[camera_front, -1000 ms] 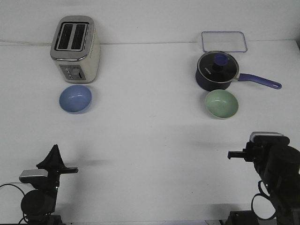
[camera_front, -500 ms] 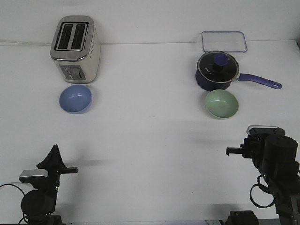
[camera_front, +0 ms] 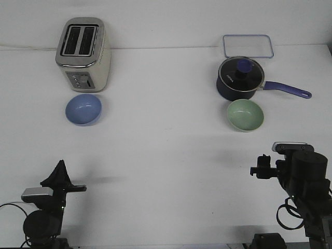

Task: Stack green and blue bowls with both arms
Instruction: 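Lower the right gripper onto the green bowl rim and grasp it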

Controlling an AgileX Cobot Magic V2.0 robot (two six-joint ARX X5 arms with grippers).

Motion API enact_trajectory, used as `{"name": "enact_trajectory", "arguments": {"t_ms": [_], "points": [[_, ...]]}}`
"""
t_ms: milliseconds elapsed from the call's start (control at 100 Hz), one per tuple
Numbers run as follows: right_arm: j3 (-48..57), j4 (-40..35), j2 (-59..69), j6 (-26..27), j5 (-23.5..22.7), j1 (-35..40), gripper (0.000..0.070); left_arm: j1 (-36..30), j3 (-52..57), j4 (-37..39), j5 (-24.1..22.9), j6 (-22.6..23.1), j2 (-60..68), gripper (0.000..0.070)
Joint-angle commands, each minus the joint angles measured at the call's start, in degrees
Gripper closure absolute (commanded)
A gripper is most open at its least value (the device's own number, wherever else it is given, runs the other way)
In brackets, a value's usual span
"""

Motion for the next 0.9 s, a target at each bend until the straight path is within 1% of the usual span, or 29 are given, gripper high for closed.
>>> {"name": "enact_trajectory", "arguments": {"t_ms": [0, 210, 360, 560, 610, 770, 890], "points": [[1.2, 1.4, 0.9, 0.9, 0.2, -0.1, 0.0242, 0.0, -1.1, 0.5, 0.1, 0.9, -0.1, 0.0689], [1.4, 7.0, 8.6, 0.7, 0.1, -1.6, 0.0242, 0.0, -1.1, 0.5, 0.1, 0.9, -0.1, 0.0689], [2.5, 10.5, 17.7, -0.1, 0.1, -4.0, 0.0242, 0.0, -1.1, 0.5, 0.1, 0.9, -0.1, 0.0689], [7.8, 13.2, 32.0, -2.3, -0.2, -7.9, 0.0242, 0.0, -1.1, 0.5, 0.1, 0.9, -0.1, 0.0689], [9.1, 14.5, 35.1, -2.6, -0.7, -8.6, 0.0242, 0.0, -1.1, 0.5, 0.1, 0.9, -0.1, 0.0689], [12.9, 17.4, 43.6, -3.0, -4.4, -10.6, 0.0242, 0.0, -1.1, 0.5, 0.1, 0.9, -0.1, 0.0689], [15.0, 19.8, 48.4, -3.9, -4.5, -10.9, 0.0242, 0.0, -1.1, 0.5, 0.1, 0.9, -0.1, 0.0689]]}}
